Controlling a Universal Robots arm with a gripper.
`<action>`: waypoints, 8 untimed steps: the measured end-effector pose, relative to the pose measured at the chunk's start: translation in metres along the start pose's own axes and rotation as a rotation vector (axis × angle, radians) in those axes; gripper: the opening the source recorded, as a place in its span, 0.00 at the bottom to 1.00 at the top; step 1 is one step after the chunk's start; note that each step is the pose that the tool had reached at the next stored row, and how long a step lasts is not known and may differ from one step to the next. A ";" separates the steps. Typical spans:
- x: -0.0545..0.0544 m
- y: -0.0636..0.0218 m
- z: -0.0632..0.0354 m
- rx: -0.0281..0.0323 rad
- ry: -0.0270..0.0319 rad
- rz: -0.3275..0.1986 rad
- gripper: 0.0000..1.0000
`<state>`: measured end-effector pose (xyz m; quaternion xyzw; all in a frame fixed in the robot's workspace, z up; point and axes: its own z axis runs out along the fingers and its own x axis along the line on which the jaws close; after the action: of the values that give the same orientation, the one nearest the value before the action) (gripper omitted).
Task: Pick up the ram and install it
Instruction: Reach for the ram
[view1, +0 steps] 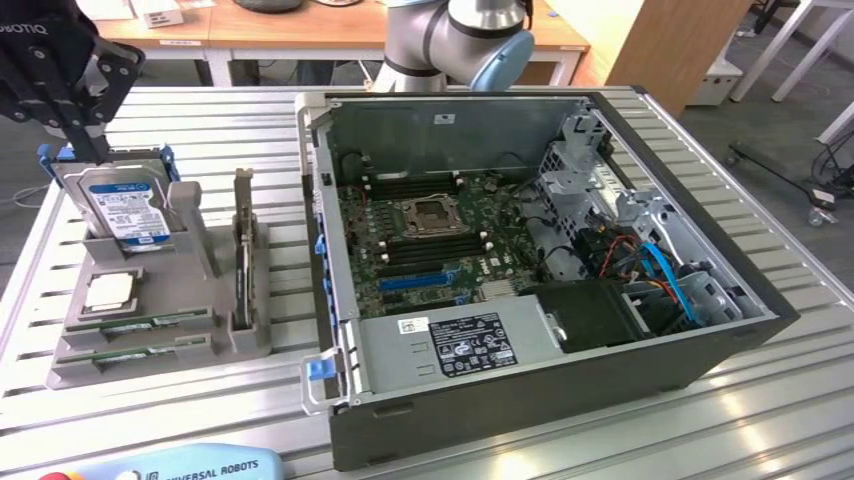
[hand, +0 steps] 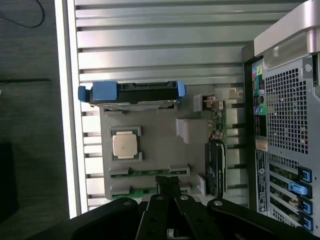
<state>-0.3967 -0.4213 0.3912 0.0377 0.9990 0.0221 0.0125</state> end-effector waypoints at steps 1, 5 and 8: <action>0.000 -0.0017 -0.0001 0.0000 0.0000 0.000 0.10; -0.001 -0.0082 -0.0004 0.0001 0.0001 0.000 0.10; -0.001 -0.0129 -0.0006 0.0000 0.0000 0.000 0.10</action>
<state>-0.3968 -0.4343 0.3912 0.0377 0.9990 0.0221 0.0125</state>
